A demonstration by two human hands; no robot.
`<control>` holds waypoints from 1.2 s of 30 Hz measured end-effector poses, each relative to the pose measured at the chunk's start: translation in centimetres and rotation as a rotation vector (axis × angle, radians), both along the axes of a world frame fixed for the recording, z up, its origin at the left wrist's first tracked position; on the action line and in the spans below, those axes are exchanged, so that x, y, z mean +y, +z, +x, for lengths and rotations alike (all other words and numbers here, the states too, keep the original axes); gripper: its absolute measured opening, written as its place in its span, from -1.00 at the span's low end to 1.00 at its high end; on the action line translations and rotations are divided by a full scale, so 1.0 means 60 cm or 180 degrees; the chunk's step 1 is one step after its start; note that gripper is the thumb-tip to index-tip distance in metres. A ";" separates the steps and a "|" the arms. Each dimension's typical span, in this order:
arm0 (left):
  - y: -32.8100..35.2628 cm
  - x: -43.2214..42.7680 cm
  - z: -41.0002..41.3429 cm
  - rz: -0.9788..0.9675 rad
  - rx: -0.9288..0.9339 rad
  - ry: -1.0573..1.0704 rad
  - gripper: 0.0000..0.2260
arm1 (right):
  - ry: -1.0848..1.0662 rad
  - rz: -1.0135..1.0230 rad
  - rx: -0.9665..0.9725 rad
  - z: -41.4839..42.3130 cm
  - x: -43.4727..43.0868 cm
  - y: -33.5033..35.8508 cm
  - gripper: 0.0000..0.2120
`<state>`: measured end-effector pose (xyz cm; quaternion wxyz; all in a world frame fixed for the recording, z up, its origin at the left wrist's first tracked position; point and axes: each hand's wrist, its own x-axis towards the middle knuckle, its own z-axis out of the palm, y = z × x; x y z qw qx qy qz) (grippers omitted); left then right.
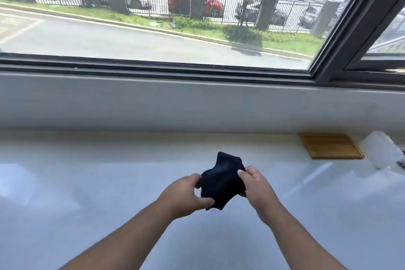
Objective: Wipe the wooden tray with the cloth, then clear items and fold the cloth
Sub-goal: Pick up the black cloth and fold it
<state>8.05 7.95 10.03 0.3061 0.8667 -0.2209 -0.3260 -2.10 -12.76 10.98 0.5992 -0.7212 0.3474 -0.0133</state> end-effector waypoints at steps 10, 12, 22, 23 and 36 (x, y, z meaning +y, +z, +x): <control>0.171 -0.084 0.041 -0.1669 0.0406 0.0564 -0.76 | 0.0349 0.0565 -0.1078 0.071 -0.051 0.194 -0.76; 0.188 -0.094 0.038 -0.1727 0.0295 0.0679 -0.81 | 0.0507 0.0630 -0.1114 0.071 -0.068 0.203 -0.76; 0.287 -0.115 0.065 -0.1642 -0.0471 0.1615 -0.68 | 0.0453 -0.0174 -0.0128 0.033 -0.106 0.101 -0.62; 0.297 -0.120 0.061 -0.1697 -0.0264 0.1528 -0.71 | 0.0462 -0.0162 -0.0048 0.030 -0.106 0.093 -0.62; 0.392 -0.104 0.037 -0.2575 0.1245 0.1483 -0.66 | 0.0938 0.1710 -0.0168 0.032 -0.036 0.087 -0.03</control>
